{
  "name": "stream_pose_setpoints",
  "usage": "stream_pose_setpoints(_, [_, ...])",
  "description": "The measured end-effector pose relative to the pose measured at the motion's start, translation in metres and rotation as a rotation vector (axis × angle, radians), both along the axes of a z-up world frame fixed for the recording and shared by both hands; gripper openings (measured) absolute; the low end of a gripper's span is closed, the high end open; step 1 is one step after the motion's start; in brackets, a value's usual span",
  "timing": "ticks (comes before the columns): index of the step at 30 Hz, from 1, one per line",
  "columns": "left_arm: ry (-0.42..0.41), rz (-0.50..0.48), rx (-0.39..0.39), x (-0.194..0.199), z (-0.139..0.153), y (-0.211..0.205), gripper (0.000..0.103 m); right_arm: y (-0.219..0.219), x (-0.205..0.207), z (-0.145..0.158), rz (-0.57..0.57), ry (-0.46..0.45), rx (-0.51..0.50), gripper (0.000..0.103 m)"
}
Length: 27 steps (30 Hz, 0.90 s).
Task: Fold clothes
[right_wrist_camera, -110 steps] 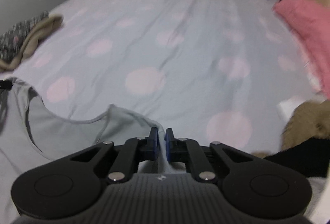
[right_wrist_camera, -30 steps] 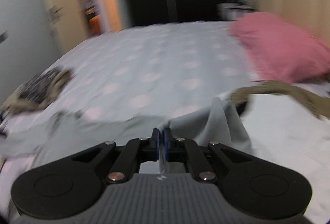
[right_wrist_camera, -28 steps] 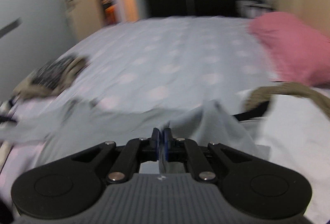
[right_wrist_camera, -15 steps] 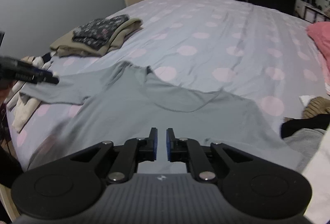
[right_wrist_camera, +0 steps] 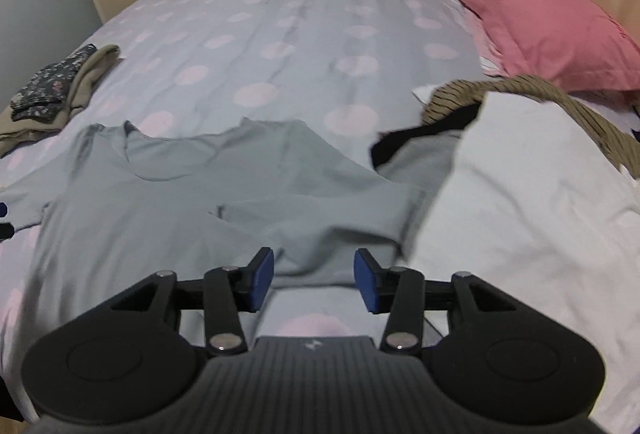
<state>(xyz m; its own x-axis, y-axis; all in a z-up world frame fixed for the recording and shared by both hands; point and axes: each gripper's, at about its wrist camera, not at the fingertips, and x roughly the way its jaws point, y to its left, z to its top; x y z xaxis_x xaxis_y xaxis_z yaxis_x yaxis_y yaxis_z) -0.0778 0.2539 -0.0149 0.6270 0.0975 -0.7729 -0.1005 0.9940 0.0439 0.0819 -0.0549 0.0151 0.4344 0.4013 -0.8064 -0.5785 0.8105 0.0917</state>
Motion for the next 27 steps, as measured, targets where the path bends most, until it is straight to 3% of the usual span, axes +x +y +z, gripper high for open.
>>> stream_pose_setpoints(7, [0.016,-0.203,0.035,0.022,-0.026,-0.070,0.045,-0.023,-0.009,-0.011,-0.117,0.106,0.031,0.048])
stream_pose_setpoints(10, [0.026,-0.242,0.024,0.039,-0.040,-0.093,0.045,-0.029,-0.014,-0.021,-0.160,0.160,0.061,0.048])
stream_pose_setpoints(13, [0.039,-0.264,0.002,0.060,-0.055,-0.113,0.045,-0.031,-0.014,-0.024,-0.141,0.137,0.012,0.048])
stream_pose_setpoints(15, [0.050,-0.277,0.017,0.075,-0.065,-0.126,0.045,-0.040,-0.007,-0.023,-0.176,0.119,-0.001,0.049])
stream_pose_setpoints(19, [0.057,-0.261,0.022,0.104,-0.071,-0.138,0.045,-0.056,0.010,-0.024,-0.233,0.171,0.064,0.050])
stream_pose_setpoints(27, [0.076,-0.202,-0.009,0.158,-0.082,-0.156,0.048,-0.054,0.029,-0.016,-0.245,0.212,0.121,0.059])
